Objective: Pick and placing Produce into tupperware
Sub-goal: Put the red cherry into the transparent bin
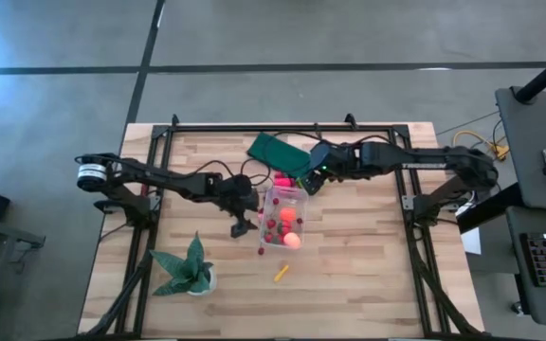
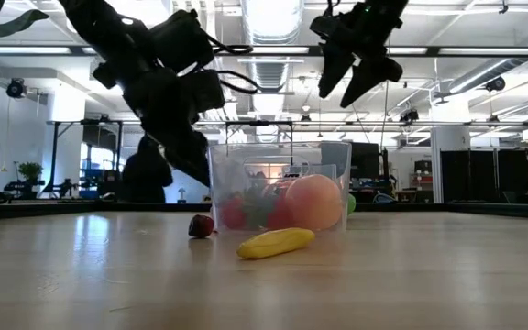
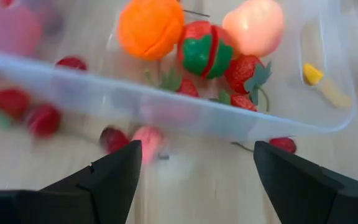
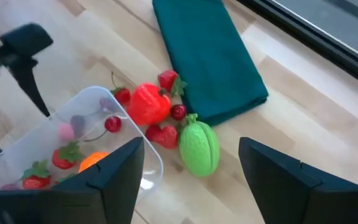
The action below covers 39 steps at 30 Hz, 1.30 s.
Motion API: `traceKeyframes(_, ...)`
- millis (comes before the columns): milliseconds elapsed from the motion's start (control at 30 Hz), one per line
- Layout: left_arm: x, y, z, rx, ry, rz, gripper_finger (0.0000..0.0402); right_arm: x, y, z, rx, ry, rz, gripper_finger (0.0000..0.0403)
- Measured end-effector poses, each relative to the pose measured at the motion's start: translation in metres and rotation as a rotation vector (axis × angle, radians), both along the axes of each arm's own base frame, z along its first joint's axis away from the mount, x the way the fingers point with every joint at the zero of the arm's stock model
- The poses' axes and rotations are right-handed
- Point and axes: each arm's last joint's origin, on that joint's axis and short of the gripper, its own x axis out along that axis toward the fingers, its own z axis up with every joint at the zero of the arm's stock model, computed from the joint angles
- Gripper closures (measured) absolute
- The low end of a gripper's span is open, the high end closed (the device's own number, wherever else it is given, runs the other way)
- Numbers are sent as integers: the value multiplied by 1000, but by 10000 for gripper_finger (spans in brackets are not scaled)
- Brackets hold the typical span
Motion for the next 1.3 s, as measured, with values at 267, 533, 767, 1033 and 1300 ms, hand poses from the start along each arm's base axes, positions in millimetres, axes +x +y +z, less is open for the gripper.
traceKeyframes(267,9,0,-21,46,43,-36,107,-1,2,-4,22,-4,-30,150)
traceKeyframes(533,11,3,-26,176,44,-22,107,-1,5,-11,31,16,-36,157)
traceKeyframes(767,12,4,-26,212,34,12,107,-2,4,-14,32,25,-36,158)
traceKeyframes(1033,12,4,-27,225,38,-5,107,-2,4,-15,29,26,-38,157)
traceKeyframes(1300,3,0,-35,200,154,5,128,-3,4,-19,30,38,-38,157)
